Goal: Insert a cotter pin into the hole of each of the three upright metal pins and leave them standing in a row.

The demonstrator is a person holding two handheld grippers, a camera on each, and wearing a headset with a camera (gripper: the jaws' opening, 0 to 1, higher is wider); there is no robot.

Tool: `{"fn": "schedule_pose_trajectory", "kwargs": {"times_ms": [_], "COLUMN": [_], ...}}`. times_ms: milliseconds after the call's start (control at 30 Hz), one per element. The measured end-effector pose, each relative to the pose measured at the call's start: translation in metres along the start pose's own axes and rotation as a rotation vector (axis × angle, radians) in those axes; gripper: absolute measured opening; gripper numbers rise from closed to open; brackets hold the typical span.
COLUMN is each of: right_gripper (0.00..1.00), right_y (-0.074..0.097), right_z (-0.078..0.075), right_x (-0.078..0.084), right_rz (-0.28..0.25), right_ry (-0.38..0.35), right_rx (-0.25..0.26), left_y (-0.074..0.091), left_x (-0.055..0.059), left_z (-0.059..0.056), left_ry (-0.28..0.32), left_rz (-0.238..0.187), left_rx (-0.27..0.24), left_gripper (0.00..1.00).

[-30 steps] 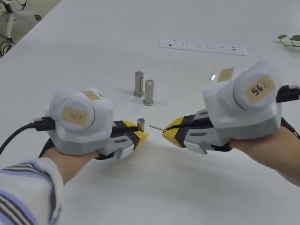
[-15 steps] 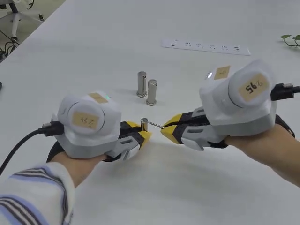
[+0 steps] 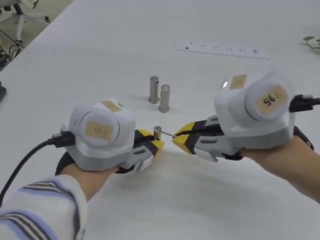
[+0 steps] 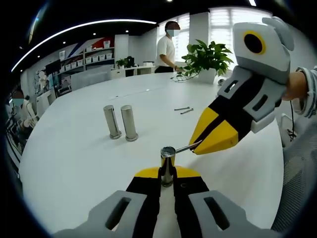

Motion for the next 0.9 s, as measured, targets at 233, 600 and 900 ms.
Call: {"fn": "schedule_pose_trajectory", "kwargs": {"times_ms": [233, 600, 900], "right_gripper": [0.02, 0.03, 0.03], "right_y": [-0.006, -0.017, -0.019], "right_z": [-0.001, -0.004, -0.006], "right_x": [-0.002, -0.007, -0.007], "right_rz": [-0.008, -0.030, -0.031], "right_ry": [0.016, 0.043, 0.024], "right_rx": [-0.001, -0.012, -0.006], "left_y": [-0.001, -0.002, -0.003], "left_x": [0.000, 0.000, 0.000], "left_z": [0.000, 0.000, -0.001], "left_ry": [0.000, -0.002, -0.003], "left_rz": [0.000, 0.003, 0.004], "left_rx": [-0.002, -0.001, -0.005], "left_gripper": [0.07, 0.07, 0.07]}}
Point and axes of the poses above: the centre of the closed fingertips' face, and the gripper's own axes: y roughly backward along the fingers, z roughly to its left, x roughly out of its underside, the point moved 3 cm from there along y, roughly backward along the fingers, and after that the axes turned 8 degrees about y, right-handed, at the moved point
